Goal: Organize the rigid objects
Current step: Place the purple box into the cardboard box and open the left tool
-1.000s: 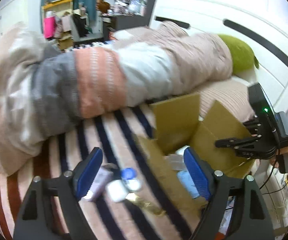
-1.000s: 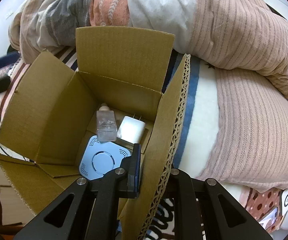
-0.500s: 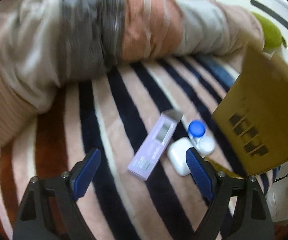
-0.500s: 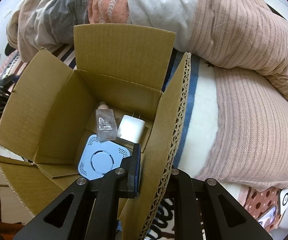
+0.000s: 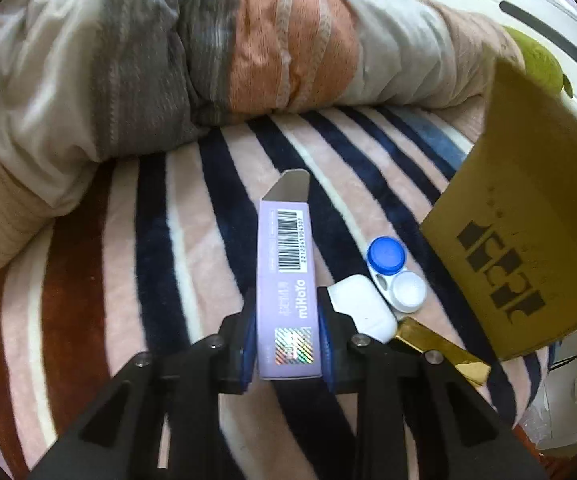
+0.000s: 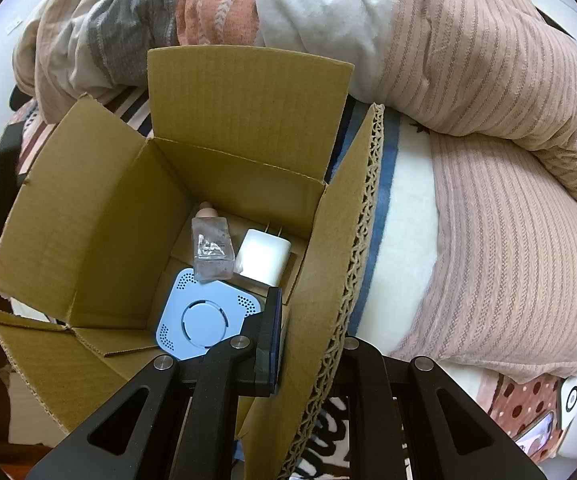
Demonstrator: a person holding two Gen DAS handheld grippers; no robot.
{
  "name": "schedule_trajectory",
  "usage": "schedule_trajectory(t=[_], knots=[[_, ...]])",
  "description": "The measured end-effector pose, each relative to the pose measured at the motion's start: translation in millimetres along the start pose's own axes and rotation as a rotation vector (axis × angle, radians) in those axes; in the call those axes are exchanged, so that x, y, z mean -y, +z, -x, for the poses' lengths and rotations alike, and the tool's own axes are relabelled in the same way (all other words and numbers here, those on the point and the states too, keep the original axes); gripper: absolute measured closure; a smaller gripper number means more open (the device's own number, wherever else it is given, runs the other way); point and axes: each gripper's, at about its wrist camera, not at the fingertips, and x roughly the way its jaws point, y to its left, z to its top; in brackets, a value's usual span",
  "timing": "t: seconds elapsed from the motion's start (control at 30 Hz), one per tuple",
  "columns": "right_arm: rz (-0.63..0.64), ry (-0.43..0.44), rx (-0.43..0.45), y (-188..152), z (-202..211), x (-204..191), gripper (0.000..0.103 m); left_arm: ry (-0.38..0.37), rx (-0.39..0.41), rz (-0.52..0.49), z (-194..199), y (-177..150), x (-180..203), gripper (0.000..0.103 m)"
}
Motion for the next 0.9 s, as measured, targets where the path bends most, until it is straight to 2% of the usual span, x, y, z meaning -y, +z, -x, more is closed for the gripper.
schedule_trajectory(t=[0.23,0.37,0.47,0.6,0.73,0.8,0.87,0.9], knots=[[-0.003,0.002,0.008,-2,1,0,0.094,0.042,0.091,-0.023,67,24,21,0.080],[-0.009,0.010,0.013,-4,2,2,0.094,-0.024,0.154,-0.054,108,44,55,0.080],[-0.010,0.011,0.015,-5,3,3,0.094,-0.049,0.177,-0.097,125,59,90,0.079],[-0.011,0.012,0.016,-5,3,3,0.094,-0.117,0.156,-0.154,126,74,135,0.079],[-0.011,0.014,0.019,-5,3,3,0.094,-0.127,0.119,-0.194,103,93,167,0.079],[-0.014,0.018,0.020,-5,3,4,0.094,-0.145,0.076,-0.191,89,99,178,0.079],[-0.013,0.020,0.021,-6,4,5,0.094,-0.151,0.049,-0.181,79,100,182,0.069],[-0.012,0.021,0.020,-6,4,5,0.094,-0.152,0.045,-0.177,77,101,183,0.052]])
